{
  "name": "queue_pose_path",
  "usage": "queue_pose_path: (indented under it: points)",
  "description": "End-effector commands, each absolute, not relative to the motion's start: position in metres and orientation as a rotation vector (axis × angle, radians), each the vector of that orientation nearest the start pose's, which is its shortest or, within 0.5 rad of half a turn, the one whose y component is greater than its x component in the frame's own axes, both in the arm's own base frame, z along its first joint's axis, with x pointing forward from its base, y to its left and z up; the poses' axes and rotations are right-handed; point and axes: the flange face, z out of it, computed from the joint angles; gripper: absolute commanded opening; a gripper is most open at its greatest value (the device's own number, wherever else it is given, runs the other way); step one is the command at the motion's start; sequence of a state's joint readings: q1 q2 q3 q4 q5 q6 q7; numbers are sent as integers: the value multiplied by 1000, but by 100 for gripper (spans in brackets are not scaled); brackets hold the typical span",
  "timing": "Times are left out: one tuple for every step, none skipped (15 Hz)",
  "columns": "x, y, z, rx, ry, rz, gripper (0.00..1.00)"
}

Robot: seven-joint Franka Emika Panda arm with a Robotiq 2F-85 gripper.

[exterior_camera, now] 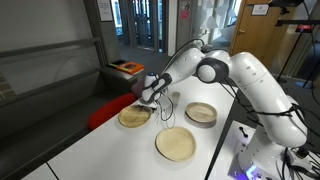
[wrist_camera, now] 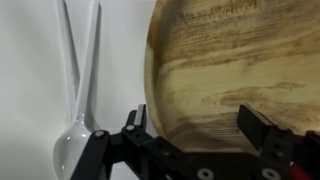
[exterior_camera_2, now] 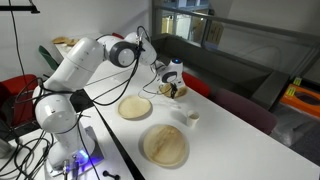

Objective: Stack the two plates on the left together.

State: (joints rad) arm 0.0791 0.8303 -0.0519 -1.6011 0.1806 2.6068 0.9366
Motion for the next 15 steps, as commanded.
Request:
queue_pose_path:
  points:
    - [717,21,161,-2573,1527,-182,67]
    - [718,21,161,-2570,1530,-182,60]
    - [719,20,162,-2568,1533,-181,53]
    - [720,19,162,-2565,1538,-178,44]
    - [721,19,162,-2562,1542,-175,37]
    - [721,18,162,-2558,1550,-173,30]
    - [722,17,163,-2554,1556,-171,21]
    - [723,16,164,-2549,1565,-168,14]
    - [723,16,165,-2543,1575,-166,8]
    - [723,17,167,-2538,1577,-166,1]
    - [723,17,170,-2534,1576,-168,3]
    - [722,18,172,-2532,1571,-167,2]
    - [721,20,177,-2529,1559,-171,0]
    - [720,21,184,-2522,1549,-179,3]
    - [720,23,189,-2517,1542,-184,1]
